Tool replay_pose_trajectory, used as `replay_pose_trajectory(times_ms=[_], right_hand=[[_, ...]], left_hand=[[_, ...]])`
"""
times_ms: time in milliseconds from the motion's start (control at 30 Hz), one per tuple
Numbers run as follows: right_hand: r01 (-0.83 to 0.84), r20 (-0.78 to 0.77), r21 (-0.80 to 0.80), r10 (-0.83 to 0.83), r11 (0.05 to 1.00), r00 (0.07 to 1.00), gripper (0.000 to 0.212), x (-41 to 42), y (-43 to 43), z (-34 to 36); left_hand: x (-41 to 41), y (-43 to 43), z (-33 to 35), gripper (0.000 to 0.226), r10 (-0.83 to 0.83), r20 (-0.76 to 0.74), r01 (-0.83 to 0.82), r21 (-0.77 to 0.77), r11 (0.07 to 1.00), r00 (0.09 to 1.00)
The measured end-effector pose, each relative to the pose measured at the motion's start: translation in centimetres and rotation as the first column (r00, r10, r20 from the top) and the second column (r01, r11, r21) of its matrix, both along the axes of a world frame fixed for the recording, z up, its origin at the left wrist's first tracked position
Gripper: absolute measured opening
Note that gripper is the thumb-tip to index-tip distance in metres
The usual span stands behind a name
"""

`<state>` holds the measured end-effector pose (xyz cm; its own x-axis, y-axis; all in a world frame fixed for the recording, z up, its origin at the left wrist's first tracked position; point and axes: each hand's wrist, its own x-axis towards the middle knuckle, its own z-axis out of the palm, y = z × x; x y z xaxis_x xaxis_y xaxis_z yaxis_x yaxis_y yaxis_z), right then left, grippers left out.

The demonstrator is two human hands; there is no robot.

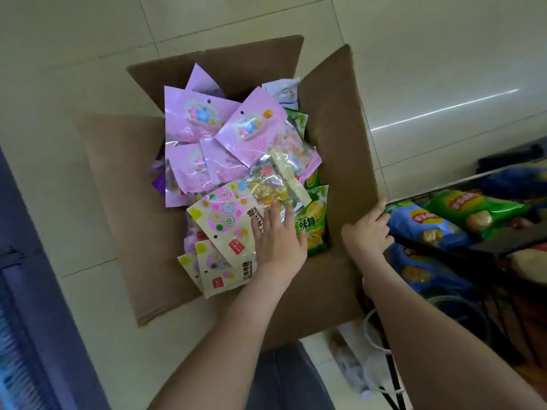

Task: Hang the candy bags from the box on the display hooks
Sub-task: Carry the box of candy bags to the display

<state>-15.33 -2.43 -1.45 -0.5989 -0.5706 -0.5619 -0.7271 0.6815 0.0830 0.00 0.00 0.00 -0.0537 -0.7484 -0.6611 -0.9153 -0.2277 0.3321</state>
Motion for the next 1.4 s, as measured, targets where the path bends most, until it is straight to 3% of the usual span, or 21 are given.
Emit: replay_pose_trajectory(times_ms=[133,267,333,433,600,800,900,967,1167,1400], right_hand=[[-0.023,-0.107,0.012,0.024,1.0,0.994,0.082,-0.5,-0.5,-0.5],[-0.262,-0.169,0.049,0.266,0.964,0.949,0.046,1.4,0.1,-0.4],[-0.371,-0.157,0.044,0.373,0.928,0.914,0.048,3.3,1.3,-0.4],[-0.499,-0.027,0.043,0.5,0.866,0.866,0.068,6.6,3.3,-1.3],[-0.351,0.163,0.028,0.342,0.936,0.925,0.101,10.6,4.5,-3.7],[-0.24,0.165,0.008,0.235,0.971,0.958,0.109,13.0,4.9,-4.9],[-0.195,0.167,0.004,0.191,0.981,0.967,0.102,14.6,5.3,-5.3],[-0.187,0.174,0.007,0.183,0.982,0.967,0.096,15.3,5.5,-5.6],[-0.224,0.137,0.046,0.216,0.974,0.967,0.086,15.7,6.0,-6.3],[-0.232,0.1,0.048,0.226,0.972,0.969,0.084,17.1,5.7,-6.9]], left_hand=[[1.3,0.8,-1.0,0.063,-0.015,0.053,0.015,0.004,1.0,0.998],[1.5,1.2,-1.5,0.063,-0.013,0.064,0.013,-0.003,1.0,0.998],[1.2,1.4,-1.4,0.062,-0.007,0.057,0.008,-0.003,1.0,0.998],[1.2,1.7,-1.4,0.062,0.021,0.066,-0.02,-0.018,1.0,0.998],[5.2,2.5,-2.3,0.069,0.143,0.18,-0.143,-0.011,0.99,0.973],[12.6,5.0,-3.8,0.082,0.319,0.28,-0.308,-0.081,0.948,0.906],[14.2,6.5,-4.4,0.086,0.261,0.231,-0.256,-0.05,0.965,0.937],[14.6,7.5,-4.5,0.087,0.314,0.214,-0.311,-0.044,0.949,0.925],[18.2,10.0,-4.9,0.105,0.498,0.375,-0.549,0.033,0.835,0.781],[21.1,11.1,-5.8,0.117,0.633,0.393,-0.715,0.098,0.692,0.667]])
